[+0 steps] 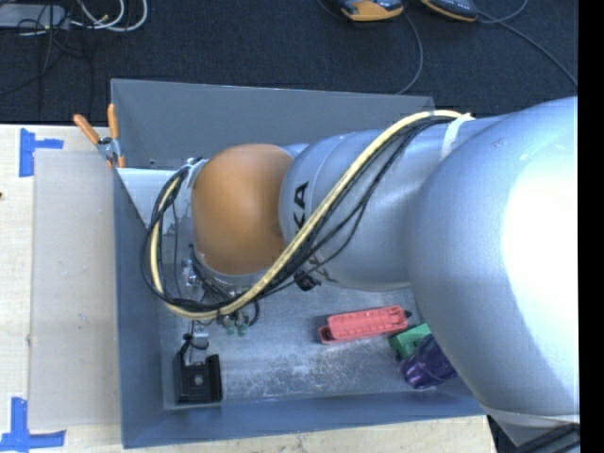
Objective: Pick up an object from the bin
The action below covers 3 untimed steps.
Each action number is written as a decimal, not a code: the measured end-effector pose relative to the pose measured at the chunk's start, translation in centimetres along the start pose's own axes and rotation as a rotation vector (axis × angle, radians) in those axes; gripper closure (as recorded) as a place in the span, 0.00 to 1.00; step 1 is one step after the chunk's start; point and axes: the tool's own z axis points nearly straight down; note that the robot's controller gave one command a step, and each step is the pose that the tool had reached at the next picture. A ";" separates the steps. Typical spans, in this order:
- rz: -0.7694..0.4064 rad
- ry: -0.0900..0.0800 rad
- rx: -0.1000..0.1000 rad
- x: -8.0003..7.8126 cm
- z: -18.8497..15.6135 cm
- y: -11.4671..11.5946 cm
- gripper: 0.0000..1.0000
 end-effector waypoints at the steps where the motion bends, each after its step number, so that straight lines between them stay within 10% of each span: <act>1: 0.004 -0.007 -0.002 -0.2 -0.5 -0.1 0.00; 2: -0.084 -0.009 -0.004 -5.1 3.1 -2.1 0.00; 3: 0.004 -0.004 -0.001 -5.4 5.0 -4.3 0.00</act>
Offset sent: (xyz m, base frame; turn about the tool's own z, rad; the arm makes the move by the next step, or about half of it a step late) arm 0.0761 -0.0354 -0.0559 -0.1267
